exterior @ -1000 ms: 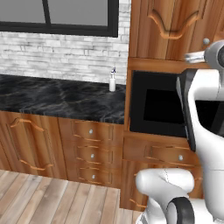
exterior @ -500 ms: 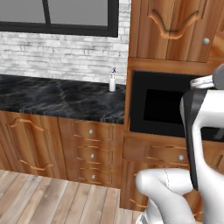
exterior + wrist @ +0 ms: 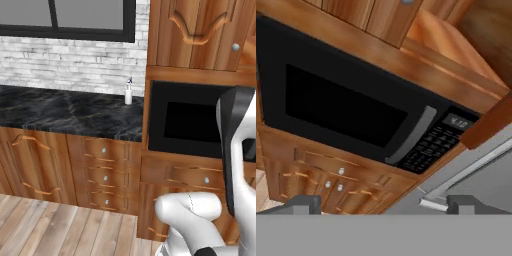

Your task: Close all open cabinet doors.

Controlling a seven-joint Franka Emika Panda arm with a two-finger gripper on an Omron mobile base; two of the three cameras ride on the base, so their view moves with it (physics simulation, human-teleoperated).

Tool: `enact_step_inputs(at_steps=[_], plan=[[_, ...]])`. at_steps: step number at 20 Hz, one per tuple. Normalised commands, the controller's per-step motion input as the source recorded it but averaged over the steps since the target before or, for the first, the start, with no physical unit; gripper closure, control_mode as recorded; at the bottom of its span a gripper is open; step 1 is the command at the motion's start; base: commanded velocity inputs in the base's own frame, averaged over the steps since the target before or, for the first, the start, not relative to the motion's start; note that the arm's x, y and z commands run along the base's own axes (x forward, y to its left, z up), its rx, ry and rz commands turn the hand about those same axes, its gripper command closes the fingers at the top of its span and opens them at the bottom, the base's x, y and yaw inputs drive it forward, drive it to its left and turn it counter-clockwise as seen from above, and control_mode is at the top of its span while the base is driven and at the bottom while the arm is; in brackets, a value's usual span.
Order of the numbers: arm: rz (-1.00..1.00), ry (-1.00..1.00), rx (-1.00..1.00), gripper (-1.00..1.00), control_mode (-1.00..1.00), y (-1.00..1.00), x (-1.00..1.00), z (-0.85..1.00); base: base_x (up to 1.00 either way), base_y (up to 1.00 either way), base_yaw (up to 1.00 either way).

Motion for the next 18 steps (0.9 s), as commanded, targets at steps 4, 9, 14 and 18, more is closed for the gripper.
enact_step_inputs(at_steps=[4, 9, 14, 18], plan=[[0.0, -0.06, 0.01, -1.0, -1.0, 0.12, -1.0, -0.1, 0.0, 0.0, 0.0], [0.0, -0.32, 0.0, -1.0, -1.0, -0.13, -0.94, -0.15, 0.0, 0.0, 0.0], [0.0, -0.45, 0.0, -1.0, -1.0, -0.15, -0.59, 0.0, 0.0, 0.0, 0.0], [0.01, -0.32, 0.02, -1.0, -1.0, -0.2, -0.26, 0.06, 0.0, 0.0, 0.0]])
